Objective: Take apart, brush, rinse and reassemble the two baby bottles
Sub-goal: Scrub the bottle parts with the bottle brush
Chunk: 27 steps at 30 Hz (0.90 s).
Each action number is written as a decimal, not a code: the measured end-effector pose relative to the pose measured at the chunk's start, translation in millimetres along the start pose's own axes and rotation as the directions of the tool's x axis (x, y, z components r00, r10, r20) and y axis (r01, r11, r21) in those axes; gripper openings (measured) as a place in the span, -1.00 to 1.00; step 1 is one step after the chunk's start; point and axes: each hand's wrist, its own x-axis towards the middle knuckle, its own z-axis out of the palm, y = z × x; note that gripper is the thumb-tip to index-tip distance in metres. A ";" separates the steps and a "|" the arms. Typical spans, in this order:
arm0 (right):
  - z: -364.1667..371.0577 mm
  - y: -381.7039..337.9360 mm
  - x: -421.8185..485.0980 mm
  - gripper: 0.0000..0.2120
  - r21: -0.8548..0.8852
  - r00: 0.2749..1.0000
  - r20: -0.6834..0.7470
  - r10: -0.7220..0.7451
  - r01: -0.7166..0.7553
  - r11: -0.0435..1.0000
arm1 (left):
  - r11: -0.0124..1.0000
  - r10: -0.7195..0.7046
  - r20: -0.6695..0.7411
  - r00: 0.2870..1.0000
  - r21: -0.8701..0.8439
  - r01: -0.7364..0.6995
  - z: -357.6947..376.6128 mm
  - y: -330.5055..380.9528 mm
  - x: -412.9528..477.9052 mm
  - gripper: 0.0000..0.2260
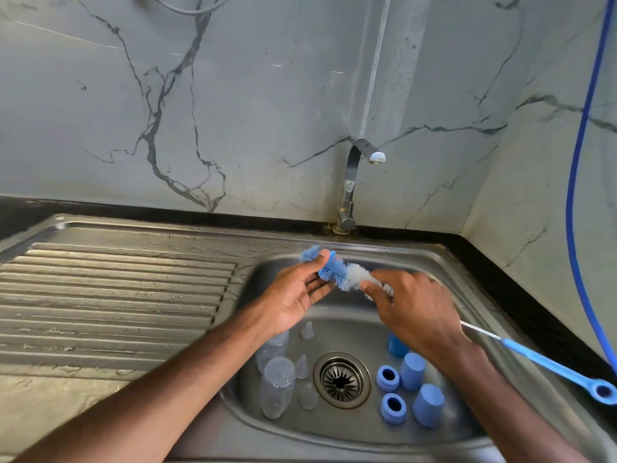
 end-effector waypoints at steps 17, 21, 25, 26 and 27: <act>-6.4 -24.6 -2.9 -0.70 0.078 0.999 -0.012 0.051 -0.050 0.996 | 0.990 0.129 -0.256 0.958 0.094 -0.108 6.8 12.5 -0.8 -0.62; -10.7 -33.5 -5.6 -0.70 0.113 0.997 0.019 0.071 -0.073 0.991 | 0.982 0.172 -0.228 0.958 0.122 -0.147 5.9 14.5 -1.4 -0.60; -20.9 -16.6 2.6 -0.69 0.615 0.867 0.443 0.229 -0.479 0.626 | 0.980 0.190 -0.154 0.970 0.084 -0.179 5.9 19.3 -4.1 -0.72; -25.0 -10.2 2.7 -0.69 0.662 0.811 0.547 0.209 -0.572 0.485 | 0.980 0.196 -0.125 0.973 0.066 -0.189 6.4 20.1 -4.3 -0.78; -27.8 -5.0 2.3 -0.69 0.678 0.782 0.594 0.187 -0.613 0.406 | 0.979 0.199 -0.103 0.975 0.058 -0.194 6.5 20.5 -4.1 -0.82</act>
